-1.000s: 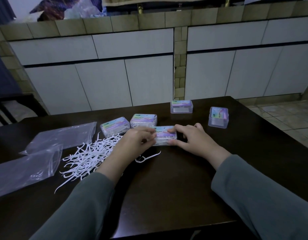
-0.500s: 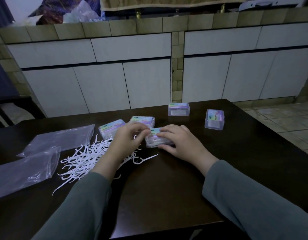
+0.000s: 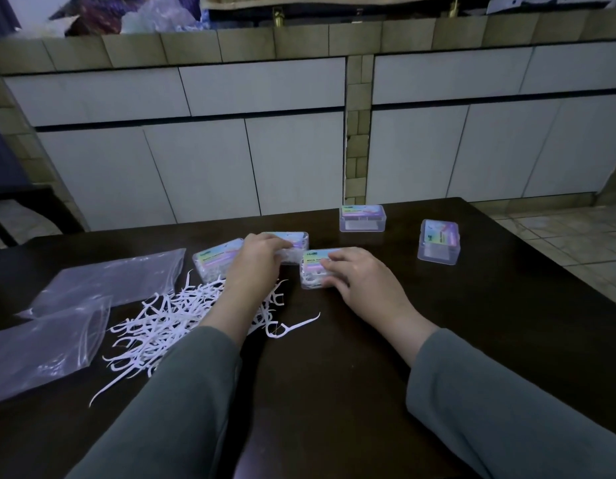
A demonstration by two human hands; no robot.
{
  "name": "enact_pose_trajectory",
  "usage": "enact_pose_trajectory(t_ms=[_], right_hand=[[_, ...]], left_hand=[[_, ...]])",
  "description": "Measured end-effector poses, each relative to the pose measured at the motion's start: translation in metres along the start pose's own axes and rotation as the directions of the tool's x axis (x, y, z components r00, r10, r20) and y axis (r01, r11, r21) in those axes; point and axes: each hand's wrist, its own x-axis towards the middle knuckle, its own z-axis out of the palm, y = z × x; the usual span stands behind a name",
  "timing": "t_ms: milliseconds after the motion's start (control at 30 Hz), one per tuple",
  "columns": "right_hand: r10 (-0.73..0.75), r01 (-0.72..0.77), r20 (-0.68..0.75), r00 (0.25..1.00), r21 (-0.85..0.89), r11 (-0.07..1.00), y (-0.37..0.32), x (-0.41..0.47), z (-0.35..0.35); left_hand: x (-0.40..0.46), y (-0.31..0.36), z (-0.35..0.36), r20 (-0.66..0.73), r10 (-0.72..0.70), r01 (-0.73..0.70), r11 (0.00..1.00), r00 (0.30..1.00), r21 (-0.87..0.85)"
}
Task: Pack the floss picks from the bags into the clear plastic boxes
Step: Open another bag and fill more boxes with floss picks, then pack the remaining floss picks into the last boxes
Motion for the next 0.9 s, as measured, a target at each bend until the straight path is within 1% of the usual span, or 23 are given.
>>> enact_pose_trajectory(t_ms=[100,233,367,567,633,667,733,767,833,900], right_hand=[[0.069,-0.068,-0.002,0.998,0.023,0.997,0.003,0.009,0.005],[0.104,-0.105,0.027,0.994,0.044,0.993,0.003,0.024,0.013],[0.097,-0.099,0.049,0.994,0.054,0.994,-0.003,0.045,0.025],[0.07,-0.083,0.088,0.994,0.144,0.986,-0.01,0.064,0.035],[0.094,-0.109,0.087,0.992,0.182,0.977,0.0,0.063,0.029],[0.117,-0.128,0.066,0.991,0.2,0.971,0.007,0.062,0.025],[0.197,-0.187,-0.017,0.98,0.231,0.955,0.027,0.061,0.017],[0.248,-0.229,-0.06,0.967,0.224,0.947,0.037,0.061,0.015],[0.333,-0.315,-0.12,0.935,0.148,0.937,0.054,0.062,0.015],[0.373,-0.367,-0.132,0.918,0.069,0.928,0.062,0.064,0.018]], left_hand=[[0.005,-0.005,0.0,0.004,-0.065,0.065,0.998,0.998,0.011],[0.008,-0.017,0.001,-0.046,-0.135,0.135,0.991,0.99,0.004],[0.007,-0.026,-0.002,-0.096,-0.194,0.194,0.981,0.976,-0.012],[0.004,-0.026,-0.005,-0.106,-0.196,0.195,0.981,0.975,-0.024],[0.002,-0.017,-0.007,-0.142,-0.164,0.161,0.986,0.976,-0.03],[0.0,-0.01,-0.008,-0.155,-0.128,0.123,0.992,0.98,-0.043],[-0.004,0.009,-0.008,-0.146,-0.008,-0.005,0.996,0.989,-0.088],[-0.007,0.019,-0.007,-0.116,0.06,-0.074,0.99,0.991,-0.119],[-0.016,0.039,-0.001,0.0,0.172,-0.17,0.974,0.985,-0.153],[-0.023,0.052,0.009,0.108,0.234,-0.222,0.968,0.966,-0.118]])
